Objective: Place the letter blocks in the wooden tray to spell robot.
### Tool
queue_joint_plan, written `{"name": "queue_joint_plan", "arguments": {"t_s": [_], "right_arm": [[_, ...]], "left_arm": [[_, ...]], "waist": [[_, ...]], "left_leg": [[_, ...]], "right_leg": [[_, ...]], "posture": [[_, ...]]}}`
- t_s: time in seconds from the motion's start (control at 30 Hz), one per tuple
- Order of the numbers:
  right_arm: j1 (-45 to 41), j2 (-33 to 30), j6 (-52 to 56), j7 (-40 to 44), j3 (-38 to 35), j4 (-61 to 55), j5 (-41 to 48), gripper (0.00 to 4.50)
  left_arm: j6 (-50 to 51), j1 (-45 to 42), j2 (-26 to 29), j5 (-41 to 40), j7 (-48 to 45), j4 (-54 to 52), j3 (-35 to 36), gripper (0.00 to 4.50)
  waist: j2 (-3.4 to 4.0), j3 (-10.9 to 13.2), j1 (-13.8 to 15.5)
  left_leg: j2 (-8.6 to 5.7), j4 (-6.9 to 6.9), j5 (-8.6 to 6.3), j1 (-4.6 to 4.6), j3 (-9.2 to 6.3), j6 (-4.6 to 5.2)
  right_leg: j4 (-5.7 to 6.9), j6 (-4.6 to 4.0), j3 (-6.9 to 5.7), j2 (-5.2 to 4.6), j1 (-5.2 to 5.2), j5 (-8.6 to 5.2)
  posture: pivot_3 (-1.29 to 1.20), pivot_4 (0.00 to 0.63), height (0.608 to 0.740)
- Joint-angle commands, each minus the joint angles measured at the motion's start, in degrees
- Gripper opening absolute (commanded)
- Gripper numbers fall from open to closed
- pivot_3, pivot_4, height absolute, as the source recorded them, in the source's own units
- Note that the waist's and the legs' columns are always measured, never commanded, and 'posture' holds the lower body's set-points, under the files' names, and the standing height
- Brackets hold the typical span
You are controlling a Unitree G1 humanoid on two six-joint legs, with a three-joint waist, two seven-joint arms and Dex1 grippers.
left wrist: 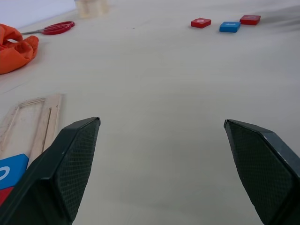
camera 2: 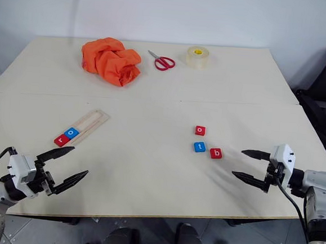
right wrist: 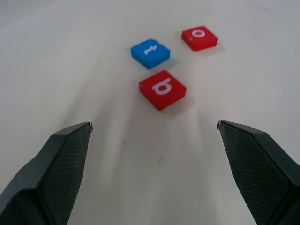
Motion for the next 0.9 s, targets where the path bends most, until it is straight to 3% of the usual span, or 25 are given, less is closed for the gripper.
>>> {"name": "queue_joint_plan", "arguments": {"t_s": [0.03,0.27,0.4,0.8,0.9], "right_arm": [[-0.7,-0.7,0.9,-0.3,-0.7,-1.4,0.6,4.48],[-1.6,0.0,3.9,-2.1,-0.4,-5.8,1.2,4.48],[-2.7,1.0,5.9,-3.1,0.3,-9.1,1.6,4.48],[-6.1,3.8,9.6,-6.3,2.5,-12.6,1.4,4.48],[-7.1,4.3,9.9,-7.4,2.5,-11.9,1.1,4.48]], "left_arm": [[-2.1,-1.0,-0.1,0.8,1.2,-0.6,1.0,4.50],[7.9,0.9,0.7,0.5,8.5,-4.5,2.4,4.50],[11.6,6.8,1.9,1.1,10.7,-6.5,6.4,4.50],[12.1,13.3,2.1,-1.8,8.5,-6.7,16.4,4.50],[12.5,12.7,2.4,-1.6,8.9,-6.3,17.0,4.50]], "waist": [[0.00,0.0,0.0],[0.00,0.0,-0.1],[-0.01,0.0,-0.4],[-0.03,0.0,0.0],[-0.01,0.0,-0.2]], "left_leg": [[0.01,0.00,-0.01,0.00,0.00,-0.01],[0.02,-0.01,-0.05,0.00,0.08,0.00],[0.14,-0.03,-0.14,0.00,0.14,-0.08],[0.27,-0.07,-0.23,-0.02,0.17,-0.17],[0.04,-0.12,-0.17,-0.15,-0.52,-0.08]], "right_leg": [[0.00,0.00,0.00,0.01,-0.01,0.00],[0.00,0.01,0.10,0.02,-0.05,0.00],[-0.02,-0.05,0.15,0.14,-0.11,-0.03],[-0.06,-0.55,0.14,0.22,-0.18,-0.31],[-0.16,-0.33,-0.52,-0.15,0.18,-0.20]], "posture": [[0.00,0.150,0.740],[0.00,0.150,0.740],[0.00,0.150,0.740],[0.00,0.150,0.740],[0.00,0.150,0.740]]}}
